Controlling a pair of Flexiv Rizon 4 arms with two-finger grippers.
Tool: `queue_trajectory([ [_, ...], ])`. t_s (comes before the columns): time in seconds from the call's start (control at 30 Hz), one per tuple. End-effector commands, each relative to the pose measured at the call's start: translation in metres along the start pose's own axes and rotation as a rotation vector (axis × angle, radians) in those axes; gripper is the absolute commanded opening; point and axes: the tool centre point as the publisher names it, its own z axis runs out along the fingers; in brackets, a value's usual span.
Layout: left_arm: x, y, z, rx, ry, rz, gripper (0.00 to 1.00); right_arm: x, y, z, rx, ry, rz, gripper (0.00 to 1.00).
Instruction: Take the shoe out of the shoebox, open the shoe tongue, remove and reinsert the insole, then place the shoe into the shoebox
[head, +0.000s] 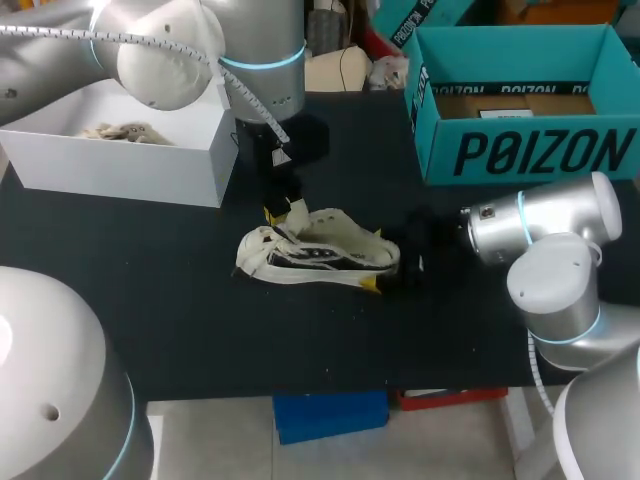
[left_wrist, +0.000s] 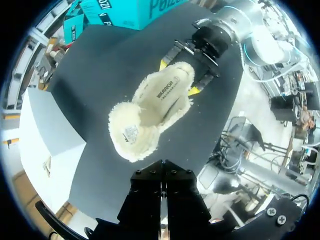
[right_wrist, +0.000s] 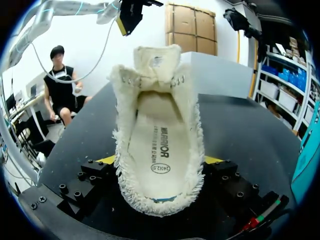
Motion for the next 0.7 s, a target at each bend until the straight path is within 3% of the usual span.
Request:
queue_trajectory([
  [0.03,-0.002,-0.001,0.001,-0.025,0.036,0.758,0.0,0.0,-0.004,0.004,0.002,-0.001,0.001,0.0],
  [0.2,0.0,-0.008,-0.004,0.029,-0.012,0.833,0.0,0.0,-0.004,0.004,0.002,-0.001,0.001,0.0],
  [0.37,-0.001,-0.028,0.006,0.021,-0.019,0.837,0.0,0.0,-0.004,0.004,0.002,-0.001,0.001,0.0],
  [0.5,-0.01,-0.045,0.018,0.001,0.004,0.807,0.0,0.0,-0.004,0.004,0.002,-0.001,0.001,0.0],
  [0.7,-0.028,-0.068,0.03,0.033,0.042,0.772,0.0,0.0,-0.004,0.004,0.002,-0.001,0.001,0.0],
])
